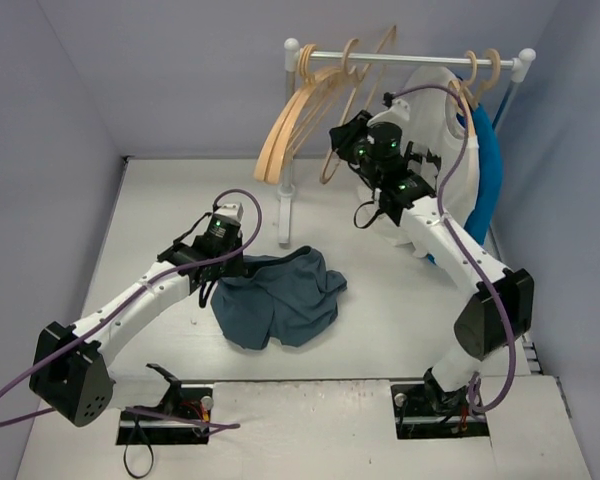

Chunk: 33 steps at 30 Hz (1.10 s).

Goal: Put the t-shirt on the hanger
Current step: Move the hanger to the clothesline.

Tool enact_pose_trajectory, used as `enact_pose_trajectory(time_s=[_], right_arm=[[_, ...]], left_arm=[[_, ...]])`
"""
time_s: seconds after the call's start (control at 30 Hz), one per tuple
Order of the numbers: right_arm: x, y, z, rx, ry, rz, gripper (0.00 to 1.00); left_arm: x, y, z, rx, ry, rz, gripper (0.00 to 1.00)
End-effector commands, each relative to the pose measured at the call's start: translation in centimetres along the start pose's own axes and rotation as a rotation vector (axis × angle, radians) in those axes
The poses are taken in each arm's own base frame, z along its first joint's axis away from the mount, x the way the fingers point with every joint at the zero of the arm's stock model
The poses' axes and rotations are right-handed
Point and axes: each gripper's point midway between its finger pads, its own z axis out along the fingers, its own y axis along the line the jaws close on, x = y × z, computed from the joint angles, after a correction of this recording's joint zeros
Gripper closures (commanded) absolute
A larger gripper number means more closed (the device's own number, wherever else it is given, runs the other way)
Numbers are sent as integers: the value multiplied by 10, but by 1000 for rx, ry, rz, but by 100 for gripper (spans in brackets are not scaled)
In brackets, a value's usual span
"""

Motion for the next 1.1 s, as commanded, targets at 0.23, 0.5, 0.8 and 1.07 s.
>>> enact_pose_trajectory(time_s=[0.23,0.5,0.8,1.07], right_arm=[[-75,-19,-44,-55,-123,46,92],[-66,-30,-25,-140,-3,69,95],[-58,-25,-18,-204,64,75,96],[-66,-23,-23,-255,79,50,97]], left_arm=[[-20,-7,-6,30,-58,-15,100],[-22,-9,-5,35,-55,-15,100],[-19,-7,-4,30,-48,-16,100],[-19,-7,-5,30,-48,-16,100]])
